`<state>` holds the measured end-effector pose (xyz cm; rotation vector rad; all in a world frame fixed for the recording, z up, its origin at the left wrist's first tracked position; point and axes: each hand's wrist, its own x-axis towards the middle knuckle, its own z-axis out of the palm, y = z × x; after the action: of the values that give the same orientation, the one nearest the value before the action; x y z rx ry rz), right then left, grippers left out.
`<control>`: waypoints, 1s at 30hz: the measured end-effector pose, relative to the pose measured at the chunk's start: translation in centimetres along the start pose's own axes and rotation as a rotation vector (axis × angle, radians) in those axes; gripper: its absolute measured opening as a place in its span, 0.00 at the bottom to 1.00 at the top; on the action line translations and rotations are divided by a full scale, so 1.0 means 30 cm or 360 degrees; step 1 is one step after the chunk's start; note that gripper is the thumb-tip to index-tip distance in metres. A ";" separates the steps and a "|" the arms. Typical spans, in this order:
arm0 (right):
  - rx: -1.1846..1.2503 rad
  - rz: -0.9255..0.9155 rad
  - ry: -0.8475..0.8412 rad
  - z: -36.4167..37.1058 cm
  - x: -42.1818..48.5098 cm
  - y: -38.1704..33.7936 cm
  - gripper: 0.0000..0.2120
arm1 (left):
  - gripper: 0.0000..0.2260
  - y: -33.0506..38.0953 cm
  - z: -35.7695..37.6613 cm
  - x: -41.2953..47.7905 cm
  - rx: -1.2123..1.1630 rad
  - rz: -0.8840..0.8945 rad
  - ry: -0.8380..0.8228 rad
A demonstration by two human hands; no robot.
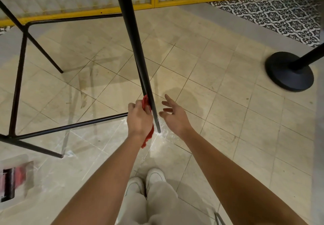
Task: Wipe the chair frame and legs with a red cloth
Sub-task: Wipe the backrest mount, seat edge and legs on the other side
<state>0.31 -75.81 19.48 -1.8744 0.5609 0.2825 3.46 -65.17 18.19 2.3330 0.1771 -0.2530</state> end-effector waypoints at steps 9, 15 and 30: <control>-0.0016 0.0005 0.0005 0.013 -0.023 -0.011 0.31 | 0.10 -0.026 -0.078 0.000 0.0095 0.0099 -0.0034; 0.0002 -0.0015 -0.0025 0.021 -0.019 -0.035 0.28 | 0.11 0.013 -0.080 0.075 -0.0066 0.0116 -0.0224; 0.0089 0.0064 -0.0066 0.009 -0.043 -0.028 0.27 | 0.07 -0.068 0.067 -0.123 -0.0199 0.0151 -0.0131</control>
<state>-0.35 -75.01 20.62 -1.8010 0.5731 0.3280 -0.79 -65.39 16.28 2.1960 0.0405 -0.2821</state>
